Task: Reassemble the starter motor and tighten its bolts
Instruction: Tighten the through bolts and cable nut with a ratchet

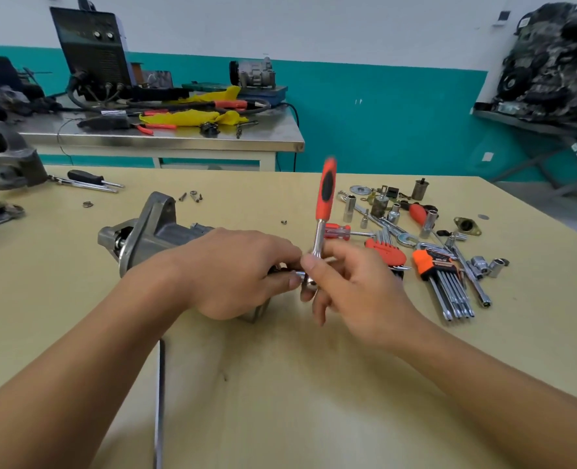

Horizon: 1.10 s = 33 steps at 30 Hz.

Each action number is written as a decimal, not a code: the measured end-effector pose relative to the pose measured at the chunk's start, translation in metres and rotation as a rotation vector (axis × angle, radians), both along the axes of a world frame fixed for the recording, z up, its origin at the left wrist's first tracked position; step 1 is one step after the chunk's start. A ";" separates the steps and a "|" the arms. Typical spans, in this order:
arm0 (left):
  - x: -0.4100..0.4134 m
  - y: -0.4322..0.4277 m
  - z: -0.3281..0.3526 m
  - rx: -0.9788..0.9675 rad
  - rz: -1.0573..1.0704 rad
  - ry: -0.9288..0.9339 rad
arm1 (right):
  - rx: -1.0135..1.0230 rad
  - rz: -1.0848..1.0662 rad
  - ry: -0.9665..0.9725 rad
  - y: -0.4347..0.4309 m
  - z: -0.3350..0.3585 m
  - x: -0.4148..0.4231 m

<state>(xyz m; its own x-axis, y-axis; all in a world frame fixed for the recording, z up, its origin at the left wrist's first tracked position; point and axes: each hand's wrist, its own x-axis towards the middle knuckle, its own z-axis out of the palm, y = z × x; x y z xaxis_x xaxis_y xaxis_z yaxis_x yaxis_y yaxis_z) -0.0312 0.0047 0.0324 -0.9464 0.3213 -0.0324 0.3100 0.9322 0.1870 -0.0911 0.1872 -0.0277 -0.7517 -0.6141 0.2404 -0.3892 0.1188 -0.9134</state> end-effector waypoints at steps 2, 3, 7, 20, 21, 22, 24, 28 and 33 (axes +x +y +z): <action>0.000 0.000 0.001 0.028 -0.010 -0.027 | 0.073 -0.005 0.446 0.009 -0.002 -0.002; 0.000 0.000 0.001 0.029 -0.014 -0.031 | 0.084 0.013 0.510 0.010 -0.004 -0.004; 0.000 -0.001 -0.001 0.009 0.023 0.009 | -0.057 -0.006 -0.317 -0.002 0.002 -0.003; 0.000 -0.004 0.000 0.053 0.034 -0.025 | -0.049 -0.060 -0.016 -0.004 -0.005 0.005; 0.001 -0.004 0.000 0.071 0.036 -0.026 | -0.073 -0.058 -0.332 -0.008 -0.001 0.004; 0.000 -0.005 0.001 0.083 0.038 -0.026 | -0.097 -0.031 -0.601 -0.011 0.004 0.005; 0.000 -0.004 0.001 0.085 0.035 -0.028 | -0.101 0.013 -0.722 -0.012 0.006 0.004; 0.000 -0.004 0.003 0.100 0.007 -0.067 | 0.054 -0.030 0.214 -0.001 -0.003 0.002; 0.000 -0.005 0.003 0.131 0.018 -0.055 | -0.001 -0.026 0.093 -0.003 -0.003 0.002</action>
<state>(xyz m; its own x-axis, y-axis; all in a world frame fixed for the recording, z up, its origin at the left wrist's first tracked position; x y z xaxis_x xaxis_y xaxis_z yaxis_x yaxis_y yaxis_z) -0.0315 -0.0003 0.0352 -0.9501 0.3089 -0.0431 0.2792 0.9039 0.3242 -0.0891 0.1838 -0.0308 -0.7420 -0.5940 0.3106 -0.4692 0.1293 -0.8736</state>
